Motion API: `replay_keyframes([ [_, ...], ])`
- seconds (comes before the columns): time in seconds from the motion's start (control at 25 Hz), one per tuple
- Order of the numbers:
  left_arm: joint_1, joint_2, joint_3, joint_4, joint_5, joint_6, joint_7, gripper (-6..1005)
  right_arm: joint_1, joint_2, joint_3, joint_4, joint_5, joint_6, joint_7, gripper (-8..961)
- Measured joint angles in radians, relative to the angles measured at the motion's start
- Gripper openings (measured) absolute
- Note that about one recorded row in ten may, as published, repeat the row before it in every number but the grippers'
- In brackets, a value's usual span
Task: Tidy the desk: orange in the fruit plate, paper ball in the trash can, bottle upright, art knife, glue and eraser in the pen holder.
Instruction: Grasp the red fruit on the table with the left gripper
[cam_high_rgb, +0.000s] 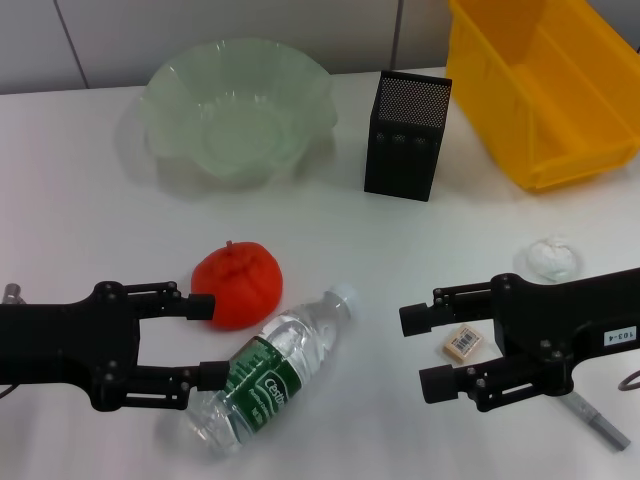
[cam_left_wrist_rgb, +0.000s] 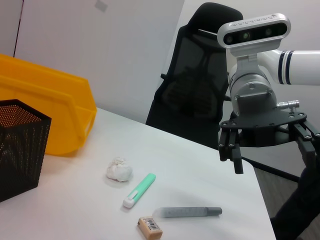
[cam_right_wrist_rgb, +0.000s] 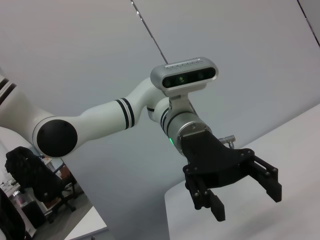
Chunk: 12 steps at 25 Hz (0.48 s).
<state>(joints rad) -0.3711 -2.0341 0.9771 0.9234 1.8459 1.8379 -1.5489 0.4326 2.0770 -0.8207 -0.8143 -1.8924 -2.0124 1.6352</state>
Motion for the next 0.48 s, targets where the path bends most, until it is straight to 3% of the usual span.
replay_keyframes([
  [0.48, 0.001, 0.0, 0.0, 0.0, -0.001, 0.001, -0.002, 799, 0.0, 0.0, 0.0, 0.0, -0.001, 0.0, 0.0, 769],
])
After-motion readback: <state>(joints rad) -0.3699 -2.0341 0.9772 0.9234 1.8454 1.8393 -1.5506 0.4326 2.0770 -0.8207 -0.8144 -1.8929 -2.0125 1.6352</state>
